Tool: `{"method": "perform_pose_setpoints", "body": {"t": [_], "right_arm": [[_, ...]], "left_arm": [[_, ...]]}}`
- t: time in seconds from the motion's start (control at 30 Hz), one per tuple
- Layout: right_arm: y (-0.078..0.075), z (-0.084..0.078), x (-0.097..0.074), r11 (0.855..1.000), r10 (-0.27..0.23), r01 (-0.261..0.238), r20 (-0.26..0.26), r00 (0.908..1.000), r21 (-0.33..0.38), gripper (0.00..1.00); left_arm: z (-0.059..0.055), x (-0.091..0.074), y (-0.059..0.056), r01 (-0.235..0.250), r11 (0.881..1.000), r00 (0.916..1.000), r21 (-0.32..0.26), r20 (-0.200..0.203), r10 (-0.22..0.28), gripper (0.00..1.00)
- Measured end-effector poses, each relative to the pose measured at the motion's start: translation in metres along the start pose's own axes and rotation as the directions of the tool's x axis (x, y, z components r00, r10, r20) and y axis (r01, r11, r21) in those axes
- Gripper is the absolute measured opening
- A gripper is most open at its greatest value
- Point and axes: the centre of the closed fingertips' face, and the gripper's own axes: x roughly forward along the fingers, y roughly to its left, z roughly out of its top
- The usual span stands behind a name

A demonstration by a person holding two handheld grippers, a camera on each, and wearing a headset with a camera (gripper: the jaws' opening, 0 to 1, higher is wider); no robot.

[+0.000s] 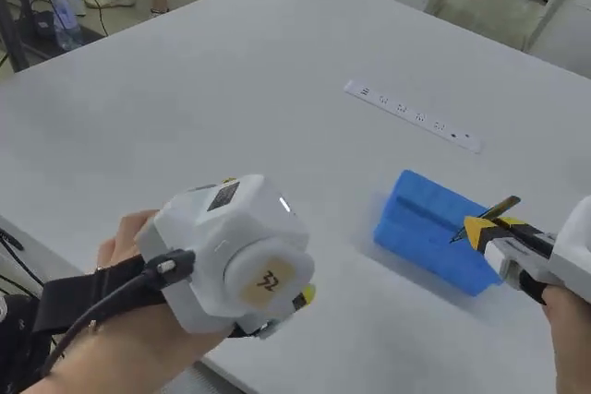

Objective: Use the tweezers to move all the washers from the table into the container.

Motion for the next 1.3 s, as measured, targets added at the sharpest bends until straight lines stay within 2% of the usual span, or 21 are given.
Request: {"method": "perform_pose_setpoints", "body": {"t": [0.1,0.2,0.23,0.3,0.4,0.47,0.5,0.57,0.6,0.63,0.67,0.7,0.8,0.93,1.0,1.07,1.1,1.17,1.27,1.3], "right_arm": [[0.008,0.003,-0.008,0.999,0.04,-0.04,0.011,0.9991,-0.002,0.05],[0.024,0.002,-0.015,0.996,0.081,-0.081,0.005,0.9967,-0.027,0.05],[0.031,0.001,-0.017,0.994,0.105,-0.105,0.0,0.9945,-0.035,0.05],[0.042,-0.001,-0.021,0.988,0.143,-0.144,-0.017,0.9896,-0.059,0.05],[0.061,-0.006,-0.027,0.975,0.185,-0.189,-0.049,0.9816,-0.115,0.05],[0.075,-0.009,-0.031,0.962,0.219,-0.227,-0.066,0.9735,-0.154,0.05],[0.081,-0.01,-0.032,0.955,0.23,-0.24,-0.076,0.9703,-0.174,0.05],[0.094,-0.013,-0.036,0.936,0.265,-0.279,-0.095,0.9597,-0.212,0.05],[0.099,-0.015,-0.038,0.928,0.274,-0.292,-0.105,0.9559,-0.233,0.05],[0.104,-0.016,-0.039,0.919,0.279,-0.299,-0.113,0.9536,-0.255,0.05],[0.108,-0.016,-0.04,0.917,0.286,-0.305,-0.111,0.9518,-0.255,0.05],[0.114,-0.016,-0.042,0.91,0.302,-0.323,-0.117,0.9461,-0.261,0.05],[0.12,-0.016,-0.044,0.902,0.314,-0.336,-0.121,0.9416,-0.271,0.05],[0.125,-0.018,-0.047,0.897,0.326,-0.349,-0.124,0.937,-0.272,0.05],[0.128,-0.019,-0.048,0.895,0.329,-0.352,-0.128,0.9357,-0.275,0.05],[0.127,-0.021,-0.05,0.889,0.321,-0.347,-0.134,0.9378,-0.299,0.05],[0.125,-0.022,-0.05,0.886,0.308,-0.336,-0.136,0.9416,-0.319,0.05],[0.124,-0.026,-0.05,0.879,0.302,-0.338,-0.155,0.9406,-0.336,0.05],[0.126,-0.031,-0.052,0.872,0.311,-0.352,-0.168,0.9352,-0.34,0.05],[0.127,-0.033,-0.053,0.868,0.315,-0.358,-0.174,0.9329,-0.344,0.05]], "left_arm": [[0.018,0.0,-0.004,0.038,0.999,0.9983,-0.002,0.045,-0.037,0.67],[0.034,0.0,-0.011,0.09,0.996,0.9916,0.018,0.091,-0.092,0.63],[0.042,-0.001,-0.017,0.119,0.991,0.9849,0.061,0.119,-0.126,0.61],[0.05,-0.002,-0.025,0.158,0.982,0.9762,0.1,0.134,-0.17,0.53],[0.056,-0.001,-0.037,0.225,0.969,0.9622,0.101,0.133,-0.238,0.46],[0.059,-0.002,-0.049,0.292,0.947,0.9415,0.133,0.134,-0.309,0.39],[0.06,-0.003,-0.05,0.289,0.949,0.942,0.129,0.139,-0.305,0.34],[0.063,-0.005,-0.06,0.336,0.932,0.9241,0.135,0.144,-0.354,0.27],[0.065,-0.006,-0.062,0.349,0.929,0.9184,0.123,0.152,-0.365,0.25],[0.067,-0.008,-0.069,0.389,0.915,0.8992,0.11,0.17,-0.403,0.25],[0.068,-0.009,-0.073,0.417,0.904,0.887,0.095,0.175,-0.427,0.25],[0.067,-0.009,-0.074,0.444,0.892,0.8746,0.083,0.177,-0.451,0.25],[0.066,-0.01,-0.078,0.462,0.882,0.8632,0.092,0.183,-0.471,0.26],[0.063,-0.013,-0.087,0.526,0.847,0.8284,0.079,0.176,-0.532,0.27],[0.064,-0.013,-0.089,0.53,0.844,0.8255,0.082,0.176,-0.536,0.25],[0.062,-0.015,-0.09,0.532,0.842,0.8263,0.089,0.164,-0.539,0.25],[0.063,-0.015,-0.09,0.532,0.842,0.8251,0.092,0.167,-0.54,0.24],[0.065,-0.019,-0.09,0.542,0.835,0.8166,0.094,0.174,-0.55,0.22],[0.072,-0.026,-0.09,0.574,0.816,0.7918,0.065,0.211,-0.573,0.21],[0.074,-0.026,-0.089,0.573,0.817,0.7914,0.063,0.218,-0.571,0.21]]}}
